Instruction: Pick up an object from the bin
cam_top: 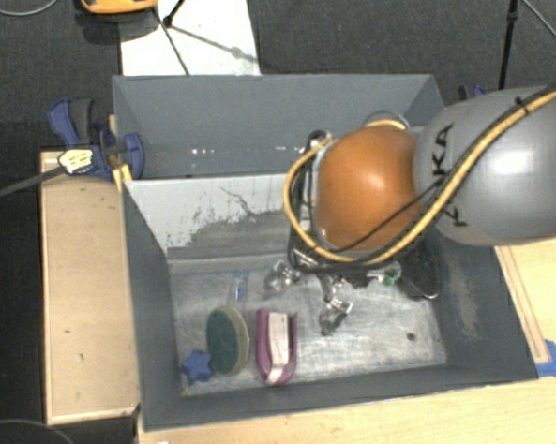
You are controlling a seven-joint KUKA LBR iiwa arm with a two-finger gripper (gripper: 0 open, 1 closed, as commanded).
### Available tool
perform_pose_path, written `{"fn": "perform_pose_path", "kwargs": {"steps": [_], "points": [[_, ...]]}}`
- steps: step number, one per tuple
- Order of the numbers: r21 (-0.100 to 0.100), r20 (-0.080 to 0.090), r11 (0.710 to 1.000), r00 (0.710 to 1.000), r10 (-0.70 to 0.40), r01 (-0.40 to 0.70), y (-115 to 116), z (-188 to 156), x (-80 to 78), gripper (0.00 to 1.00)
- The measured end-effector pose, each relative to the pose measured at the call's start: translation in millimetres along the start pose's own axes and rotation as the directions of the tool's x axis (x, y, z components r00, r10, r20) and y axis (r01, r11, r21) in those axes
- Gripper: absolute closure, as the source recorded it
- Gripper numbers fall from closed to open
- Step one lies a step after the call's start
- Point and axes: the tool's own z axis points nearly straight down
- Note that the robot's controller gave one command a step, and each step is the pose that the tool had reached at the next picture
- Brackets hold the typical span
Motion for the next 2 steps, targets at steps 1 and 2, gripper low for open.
{"fn": "perform_pose_path", "kwargs": {"steps": [1, 2], "points": [[0.000, -0.009, 0.998, 0.998, -0.061, 0.061, 54, 52, -45.3, 0.00], [-0.007, 0.000, 0.894, 0.894, -0.449, 0.449, 4, 65, -34.0, 0.00]]}}
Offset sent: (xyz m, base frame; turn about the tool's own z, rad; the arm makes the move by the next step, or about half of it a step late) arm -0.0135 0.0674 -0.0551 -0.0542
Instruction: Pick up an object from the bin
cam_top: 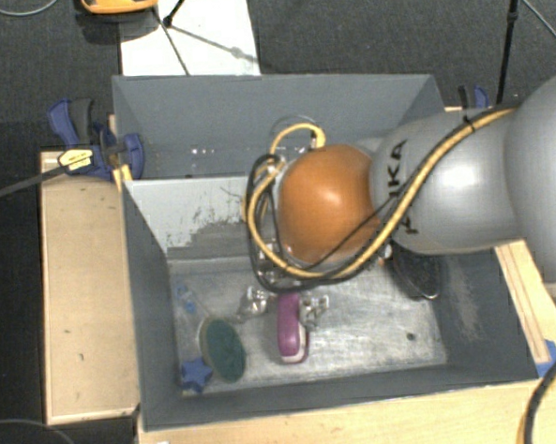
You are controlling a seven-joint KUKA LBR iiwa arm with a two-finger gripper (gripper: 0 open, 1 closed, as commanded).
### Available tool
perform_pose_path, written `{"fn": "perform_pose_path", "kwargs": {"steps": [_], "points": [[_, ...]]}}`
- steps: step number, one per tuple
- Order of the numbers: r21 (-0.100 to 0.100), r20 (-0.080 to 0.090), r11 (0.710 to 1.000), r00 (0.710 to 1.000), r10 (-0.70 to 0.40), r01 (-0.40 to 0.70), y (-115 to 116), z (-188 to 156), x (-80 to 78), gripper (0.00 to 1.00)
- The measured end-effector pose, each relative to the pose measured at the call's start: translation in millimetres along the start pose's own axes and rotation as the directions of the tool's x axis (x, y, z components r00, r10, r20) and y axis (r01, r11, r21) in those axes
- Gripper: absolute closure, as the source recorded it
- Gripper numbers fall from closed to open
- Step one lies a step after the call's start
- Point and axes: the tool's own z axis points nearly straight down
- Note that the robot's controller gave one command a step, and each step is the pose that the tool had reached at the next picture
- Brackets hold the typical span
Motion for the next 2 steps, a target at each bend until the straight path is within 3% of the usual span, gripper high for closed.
{"fn": "perform_pose_path", "kwargs": {"steps": [1, 2], "points": [[0.000, -0.004, 0.927, 0.927, -0.376, 0.376, 14, -31, 36.0, 0.00], [0.001, -0.001, 0.824, 0.824, -0.567, 0.567, -14, 4, 61.3, 0.00]]}}
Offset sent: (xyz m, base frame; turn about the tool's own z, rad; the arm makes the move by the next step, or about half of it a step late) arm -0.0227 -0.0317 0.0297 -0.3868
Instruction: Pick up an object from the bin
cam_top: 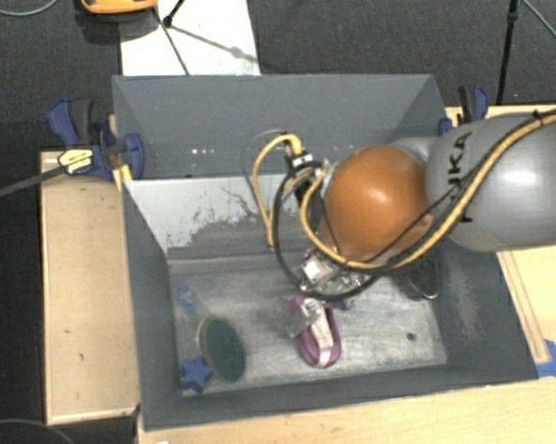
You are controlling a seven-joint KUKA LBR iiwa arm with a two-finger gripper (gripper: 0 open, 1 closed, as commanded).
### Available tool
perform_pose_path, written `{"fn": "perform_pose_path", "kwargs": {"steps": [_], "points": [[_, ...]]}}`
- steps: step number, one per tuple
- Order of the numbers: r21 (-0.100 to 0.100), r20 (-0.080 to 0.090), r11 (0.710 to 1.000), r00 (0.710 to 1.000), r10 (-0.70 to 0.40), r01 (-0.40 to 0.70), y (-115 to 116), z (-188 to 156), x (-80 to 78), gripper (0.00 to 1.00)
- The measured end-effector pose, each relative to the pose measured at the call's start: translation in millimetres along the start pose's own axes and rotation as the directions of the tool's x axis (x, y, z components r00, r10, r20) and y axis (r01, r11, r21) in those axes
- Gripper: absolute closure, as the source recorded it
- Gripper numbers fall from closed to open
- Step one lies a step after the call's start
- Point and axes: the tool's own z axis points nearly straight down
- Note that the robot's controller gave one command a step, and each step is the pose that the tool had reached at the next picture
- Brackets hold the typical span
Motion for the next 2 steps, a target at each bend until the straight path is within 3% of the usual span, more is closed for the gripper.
{"fn": "perform_pose_path", "kwargs": {"steps": [1, 2], "points": [[0.002, 0.000, 1.000, 1.000, 0.004, -0.004, -2, -2, -1.1, 1.00], [0.004, -0.004, 1.000, 1.000, 0.016, -0.016, -10, -86, -0.3, 1.00]]}}
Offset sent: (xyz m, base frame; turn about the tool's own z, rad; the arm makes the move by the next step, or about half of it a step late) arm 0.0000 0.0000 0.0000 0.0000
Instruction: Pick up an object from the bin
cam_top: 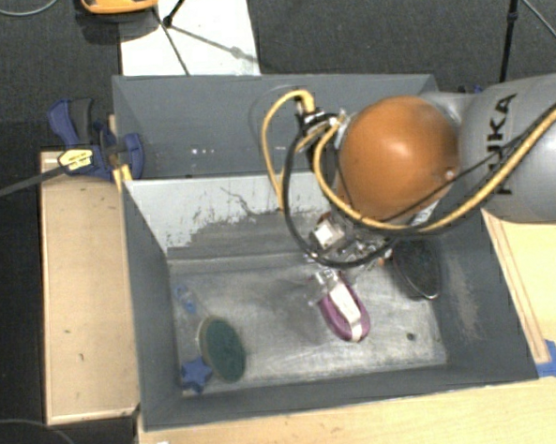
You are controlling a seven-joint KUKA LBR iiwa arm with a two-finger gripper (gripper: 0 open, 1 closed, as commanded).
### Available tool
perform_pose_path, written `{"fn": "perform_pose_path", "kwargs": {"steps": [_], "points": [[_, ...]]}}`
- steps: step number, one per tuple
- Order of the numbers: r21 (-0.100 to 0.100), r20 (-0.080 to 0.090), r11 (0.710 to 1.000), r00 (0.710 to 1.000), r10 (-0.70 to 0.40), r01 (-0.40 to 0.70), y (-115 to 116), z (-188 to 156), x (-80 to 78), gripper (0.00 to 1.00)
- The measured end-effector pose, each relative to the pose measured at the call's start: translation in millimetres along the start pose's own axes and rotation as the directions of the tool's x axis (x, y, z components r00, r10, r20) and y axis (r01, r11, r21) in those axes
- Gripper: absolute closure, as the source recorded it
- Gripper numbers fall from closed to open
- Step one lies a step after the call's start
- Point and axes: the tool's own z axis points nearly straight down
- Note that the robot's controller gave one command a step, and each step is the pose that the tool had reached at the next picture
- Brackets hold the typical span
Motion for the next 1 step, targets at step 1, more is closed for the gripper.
{"fn": "perform_pose_path", "kwargs": {"steps": [1], "points": [[-0.001, 0.000, 1.000, 1.000, 0.005, -0.005, -0.6, -58.7, 2.6, 1.00]]}}
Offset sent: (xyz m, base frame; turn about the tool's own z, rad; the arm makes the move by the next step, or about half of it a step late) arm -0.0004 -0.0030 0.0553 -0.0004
